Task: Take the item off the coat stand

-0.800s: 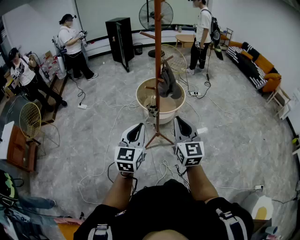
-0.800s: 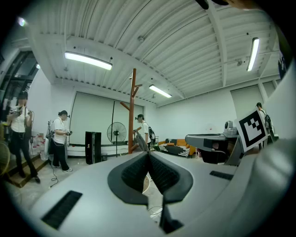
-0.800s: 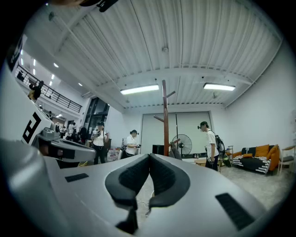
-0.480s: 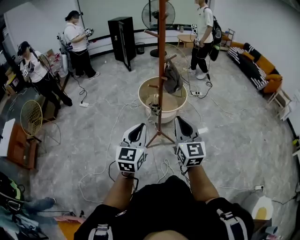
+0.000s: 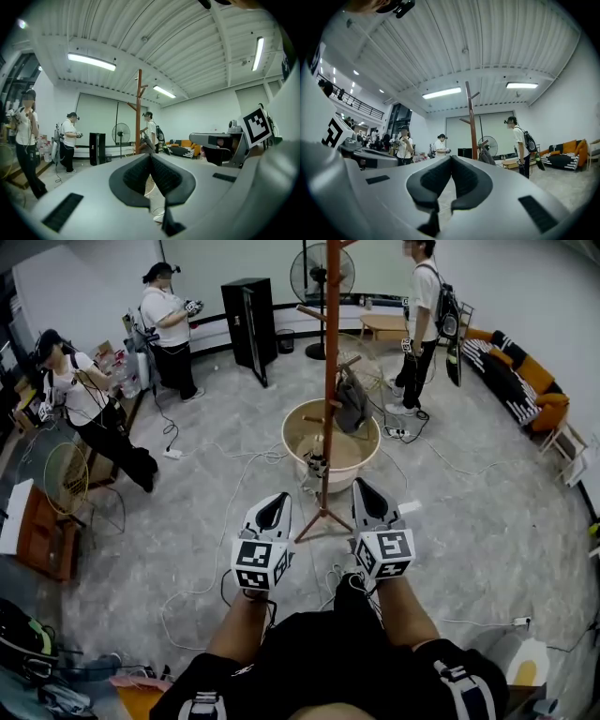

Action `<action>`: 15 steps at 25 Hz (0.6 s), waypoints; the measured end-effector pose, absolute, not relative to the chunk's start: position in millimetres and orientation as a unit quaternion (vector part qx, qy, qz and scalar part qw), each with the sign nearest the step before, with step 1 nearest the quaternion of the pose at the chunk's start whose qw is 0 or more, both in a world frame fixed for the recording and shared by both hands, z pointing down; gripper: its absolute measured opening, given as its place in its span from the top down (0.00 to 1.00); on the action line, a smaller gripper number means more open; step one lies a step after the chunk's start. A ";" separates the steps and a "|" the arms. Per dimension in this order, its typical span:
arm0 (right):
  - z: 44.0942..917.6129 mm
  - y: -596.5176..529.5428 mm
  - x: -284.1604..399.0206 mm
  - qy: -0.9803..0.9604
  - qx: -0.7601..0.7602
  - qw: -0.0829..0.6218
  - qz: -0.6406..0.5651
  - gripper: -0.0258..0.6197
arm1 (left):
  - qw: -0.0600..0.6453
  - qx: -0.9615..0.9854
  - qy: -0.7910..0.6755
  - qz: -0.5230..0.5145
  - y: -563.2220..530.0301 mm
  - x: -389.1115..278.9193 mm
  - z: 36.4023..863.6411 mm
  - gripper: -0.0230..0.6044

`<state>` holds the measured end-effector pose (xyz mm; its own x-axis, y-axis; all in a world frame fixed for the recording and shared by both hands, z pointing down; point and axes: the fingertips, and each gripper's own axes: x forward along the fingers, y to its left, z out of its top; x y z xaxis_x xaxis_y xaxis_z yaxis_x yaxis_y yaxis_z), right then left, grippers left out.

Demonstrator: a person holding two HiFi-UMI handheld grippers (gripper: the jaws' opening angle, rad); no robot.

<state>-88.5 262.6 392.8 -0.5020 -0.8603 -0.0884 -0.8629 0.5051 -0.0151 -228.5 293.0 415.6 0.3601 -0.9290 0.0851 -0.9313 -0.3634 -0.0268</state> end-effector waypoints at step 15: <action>406.2 -4.9 -91.4 0.857 -0.512 0.057 0.010 0.93 | 0.015 0.819 -0.569 0.065 43.6 -240.1 436.6 0.94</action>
<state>-91.4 -4.9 406.2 -0.4699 -0.8761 -0.1081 -0.8783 0.4762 -0.0414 -240.1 43.6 436.6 0.3435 -0.9310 0.1230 -0.9349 -0.3514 -0.0489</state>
